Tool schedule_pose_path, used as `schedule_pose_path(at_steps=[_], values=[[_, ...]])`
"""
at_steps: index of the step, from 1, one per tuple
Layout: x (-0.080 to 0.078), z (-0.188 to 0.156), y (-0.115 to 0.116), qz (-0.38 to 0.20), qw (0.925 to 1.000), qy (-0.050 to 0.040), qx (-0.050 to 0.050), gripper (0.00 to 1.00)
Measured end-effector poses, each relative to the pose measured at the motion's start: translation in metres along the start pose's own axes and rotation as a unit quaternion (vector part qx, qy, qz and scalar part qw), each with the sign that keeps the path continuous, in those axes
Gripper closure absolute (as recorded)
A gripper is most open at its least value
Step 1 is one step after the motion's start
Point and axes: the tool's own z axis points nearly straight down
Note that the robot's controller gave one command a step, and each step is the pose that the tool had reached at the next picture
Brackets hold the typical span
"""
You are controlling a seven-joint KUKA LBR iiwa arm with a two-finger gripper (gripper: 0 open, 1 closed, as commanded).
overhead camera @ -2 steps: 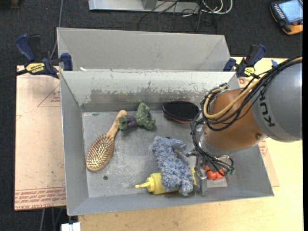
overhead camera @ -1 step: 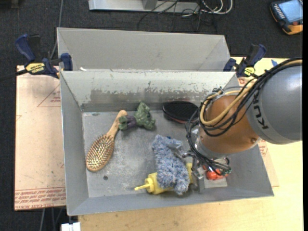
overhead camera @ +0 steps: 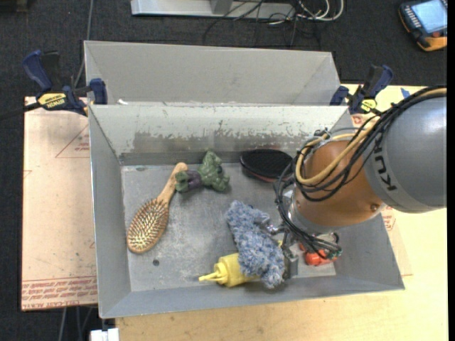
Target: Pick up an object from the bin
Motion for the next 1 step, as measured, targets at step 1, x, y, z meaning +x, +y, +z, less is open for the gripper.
schedule_pose_path(at_steps=[1], values=[[-0.0091,-0.1318,-0.0286,-0.022,0.9997,-0.0039,0.002,1.0]])
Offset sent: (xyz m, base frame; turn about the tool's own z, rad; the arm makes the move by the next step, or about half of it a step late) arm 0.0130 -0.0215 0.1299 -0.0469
